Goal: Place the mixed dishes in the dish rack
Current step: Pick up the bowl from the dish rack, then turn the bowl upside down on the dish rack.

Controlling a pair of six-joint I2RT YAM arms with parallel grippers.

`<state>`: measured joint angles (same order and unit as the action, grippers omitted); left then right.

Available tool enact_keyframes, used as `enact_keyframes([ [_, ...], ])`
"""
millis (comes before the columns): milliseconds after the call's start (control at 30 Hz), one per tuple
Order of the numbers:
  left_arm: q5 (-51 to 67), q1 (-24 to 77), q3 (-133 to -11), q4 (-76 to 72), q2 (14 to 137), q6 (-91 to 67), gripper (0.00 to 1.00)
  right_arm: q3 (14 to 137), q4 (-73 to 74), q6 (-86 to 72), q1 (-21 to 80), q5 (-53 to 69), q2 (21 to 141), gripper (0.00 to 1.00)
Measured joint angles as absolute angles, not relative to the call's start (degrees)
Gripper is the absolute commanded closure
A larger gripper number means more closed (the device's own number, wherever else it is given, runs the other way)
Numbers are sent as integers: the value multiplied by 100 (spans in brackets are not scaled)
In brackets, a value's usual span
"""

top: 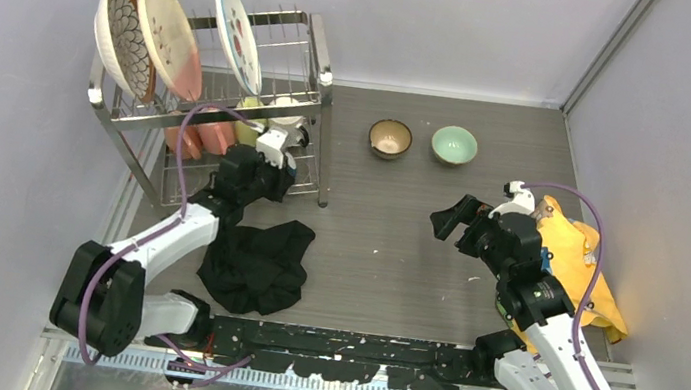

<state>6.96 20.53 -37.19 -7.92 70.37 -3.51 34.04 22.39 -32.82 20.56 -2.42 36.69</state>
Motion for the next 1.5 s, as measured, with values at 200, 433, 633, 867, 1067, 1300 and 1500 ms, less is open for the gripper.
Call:
enact_keyframes([
  [200,1035,1588,-3476,-1288,6810,-2060,100,3404,2239,-3280,2056,-270,3625,1],
  [433,1332,1061,-3336,-2110,6829,-3986,100,3404,2239,-3267,2056,-272,3638,0],
  [633,1466,878,-3326,-2849,6932,-5127,100,3404,2239,-3260,2056,-290,3638,0],
  [867,1485,703,-2971,-3946,7269,-6272,100,3404,2239,-3225,2056,-298,3636,0],
  [1067,1662,635,-2936,-4665,7808,-6910,100,3404,2239,-3203,2056,-316,3636,0],
  [1300,1828,635,-2934,-5892,8593,-7618,100,3382,2239,-3203,2056,-316,3640,0],
  [1500,1927,633,-2936,-6849,9415,-8062,100,3382,2237,-3203,2056,-336,3638,0],
])
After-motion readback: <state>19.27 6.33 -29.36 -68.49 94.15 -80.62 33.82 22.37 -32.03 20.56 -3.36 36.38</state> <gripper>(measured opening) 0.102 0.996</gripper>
